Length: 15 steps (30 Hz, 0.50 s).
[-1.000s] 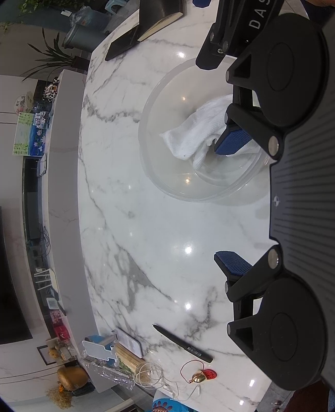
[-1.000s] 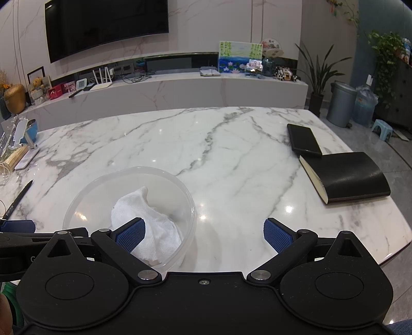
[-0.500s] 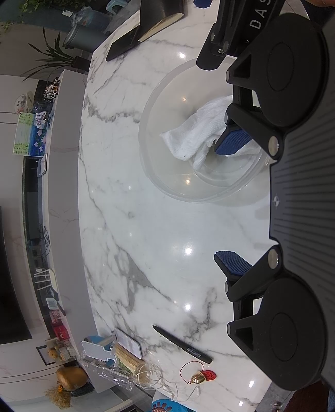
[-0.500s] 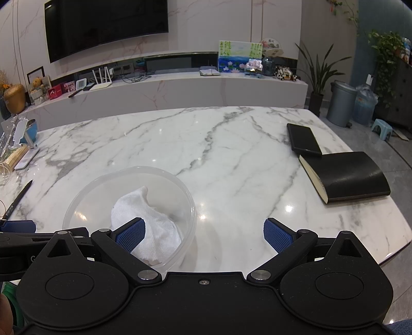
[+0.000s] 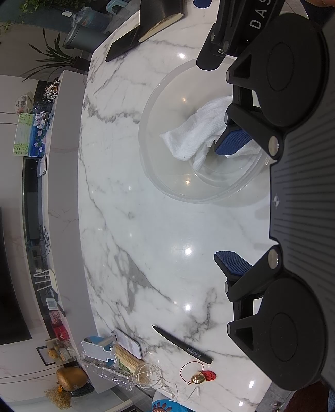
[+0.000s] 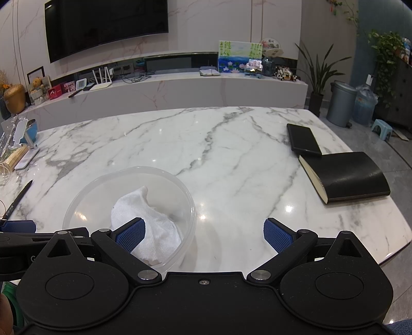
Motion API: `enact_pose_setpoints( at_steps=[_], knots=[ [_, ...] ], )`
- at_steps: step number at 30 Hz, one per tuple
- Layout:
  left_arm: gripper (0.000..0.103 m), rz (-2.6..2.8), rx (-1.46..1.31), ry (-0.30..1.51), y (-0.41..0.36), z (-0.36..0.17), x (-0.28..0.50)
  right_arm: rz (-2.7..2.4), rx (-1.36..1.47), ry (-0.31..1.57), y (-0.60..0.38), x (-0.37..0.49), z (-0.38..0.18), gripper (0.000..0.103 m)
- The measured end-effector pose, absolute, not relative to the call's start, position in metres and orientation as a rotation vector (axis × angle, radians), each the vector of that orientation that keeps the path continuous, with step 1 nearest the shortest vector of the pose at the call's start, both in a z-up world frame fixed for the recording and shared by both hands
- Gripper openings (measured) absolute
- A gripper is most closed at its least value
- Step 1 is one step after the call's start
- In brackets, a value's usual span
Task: Clean bowl
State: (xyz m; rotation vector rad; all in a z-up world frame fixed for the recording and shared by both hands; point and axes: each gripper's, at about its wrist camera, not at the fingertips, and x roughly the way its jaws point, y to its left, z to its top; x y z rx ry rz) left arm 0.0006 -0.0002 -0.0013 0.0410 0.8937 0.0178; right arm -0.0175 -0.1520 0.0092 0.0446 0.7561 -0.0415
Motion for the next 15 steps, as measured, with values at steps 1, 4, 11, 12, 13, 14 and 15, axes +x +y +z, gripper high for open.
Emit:
enact_pose_setpoints(
  at_steps=[1, 4, 11, 12, 13, 14, 15],
  knots=[
    [0.081, 0.018, 0.041, 0.894, -0.0004, -0.0013, 0.0007, -0.041, 0.045, 0.756, -0.1522, -0.0175, 0.0092, 0.099],
    [0.082, 0.018, 0.042, 0.894, -0.0012, -0.0013, 0.001, -0.041, 0.045, 0.757, -0.152, -0.0177, 0.0092, 0.099],
    [0.081, 0.014, 0.044, 0.902, -0.0004, -0.002, 0.0013, -0.04, 0.045, 0.757, -0.1527, -0.0181, 0.0091, 0.099],
    [0.081, 0.013, 0.045, 0.902, -0.0005, -0.002, 0.0013, -0.04, 0.045, 0.757, -0.1528, -0.0182, 0.0091, 0.099],
    [0.081, 0.011, 0.045, 0.903, -0.0005, -0.002, 0.0014, -0.04, 0.045, 0.757, -0.1529, -0.0182, 0.0091, 0.099],
    [0.081, 0.01, 0.046, 0.903, -0.0006, -0.0021, 0.0015, -0.04, 0.045, 0.757, -0.153, -0.0183, 0.0091, 0.099],
    [0.082, 0.009, 0.046, 0.904, -0.0007, -0.0022, 0.0016, -0.04, 0.045, 0.757, -0.1531, -0.0184, 0.0091, 0.099]
  ],
)
